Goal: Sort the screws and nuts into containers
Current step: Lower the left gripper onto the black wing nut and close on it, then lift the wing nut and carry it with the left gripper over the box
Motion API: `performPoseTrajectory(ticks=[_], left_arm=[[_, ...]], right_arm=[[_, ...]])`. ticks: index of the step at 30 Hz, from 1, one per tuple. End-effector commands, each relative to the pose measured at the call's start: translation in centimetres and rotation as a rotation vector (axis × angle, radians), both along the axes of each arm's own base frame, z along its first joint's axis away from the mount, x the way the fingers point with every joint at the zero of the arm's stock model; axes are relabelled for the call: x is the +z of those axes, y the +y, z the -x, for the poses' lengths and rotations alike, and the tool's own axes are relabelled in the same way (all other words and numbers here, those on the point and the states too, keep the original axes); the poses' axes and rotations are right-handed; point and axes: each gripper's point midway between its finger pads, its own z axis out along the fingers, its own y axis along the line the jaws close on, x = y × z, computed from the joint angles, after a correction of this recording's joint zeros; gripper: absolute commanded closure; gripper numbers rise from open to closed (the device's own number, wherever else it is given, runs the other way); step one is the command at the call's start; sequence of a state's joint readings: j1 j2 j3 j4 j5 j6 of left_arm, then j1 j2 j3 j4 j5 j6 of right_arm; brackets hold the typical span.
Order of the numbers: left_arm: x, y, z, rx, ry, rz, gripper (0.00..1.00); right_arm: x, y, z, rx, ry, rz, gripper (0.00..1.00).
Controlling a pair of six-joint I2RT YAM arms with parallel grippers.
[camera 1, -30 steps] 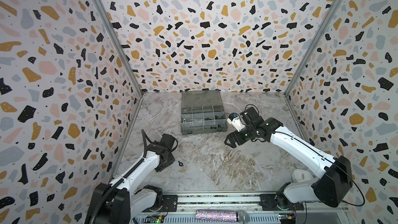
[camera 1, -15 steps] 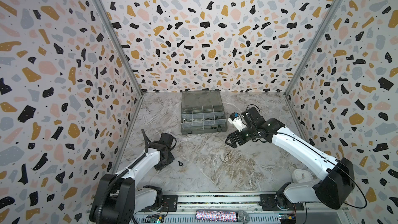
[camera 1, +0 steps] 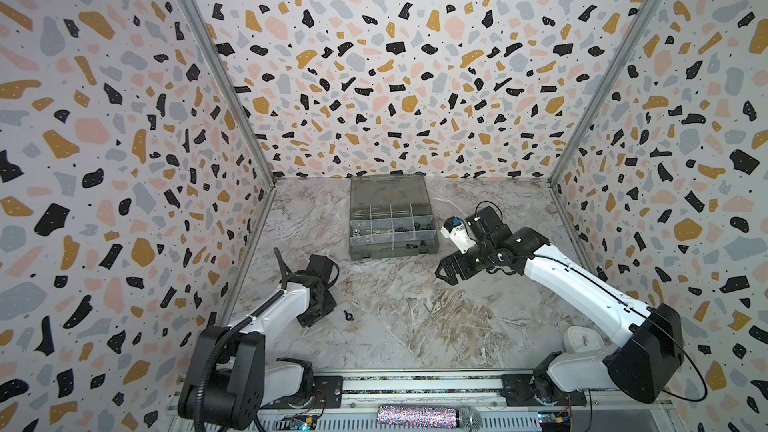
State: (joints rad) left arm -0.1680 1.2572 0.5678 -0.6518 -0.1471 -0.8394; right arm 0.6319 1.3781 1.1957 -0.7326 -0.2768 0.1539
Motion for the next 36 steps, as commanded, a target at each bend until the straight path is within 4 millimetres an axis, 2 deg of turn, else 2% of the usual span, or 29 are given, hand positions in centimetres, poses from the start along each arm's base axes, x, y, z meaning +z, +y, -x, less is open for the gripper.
performPoseTrajectory(ticks=[1,15,22,30,36], left_arm=[[-0.5,0.1,0.1,-0.004,0.010,0.006,0.63],[-0.6,0.2,-0.2,-0.009,0.019,0.015,0.80],[1.9,0.4,-2.2,-0.059,0.008,-0.022,0.82],[5.3,-0.2,-5.2,-0.093,-0.046,-0.012,0.82],[6.6,-0.7,-6.8,-0.112,-0.069,0.003,0.82]], right_arm=[[0.0,-0.2,0.1,0.003,0.012,0.012,0.01],[-0.1,0.0,-0.4,0.003,0.019,0.025,0.01],[0.1,0.0,-0.8,-0.006,0.012,0.027,0.01],[0.3,0.0,-1.2,-0.024,0.002,0.028,0.01],[0.5,-0.5,-1.5,-0.048,-0.005,0.033,0.01]])
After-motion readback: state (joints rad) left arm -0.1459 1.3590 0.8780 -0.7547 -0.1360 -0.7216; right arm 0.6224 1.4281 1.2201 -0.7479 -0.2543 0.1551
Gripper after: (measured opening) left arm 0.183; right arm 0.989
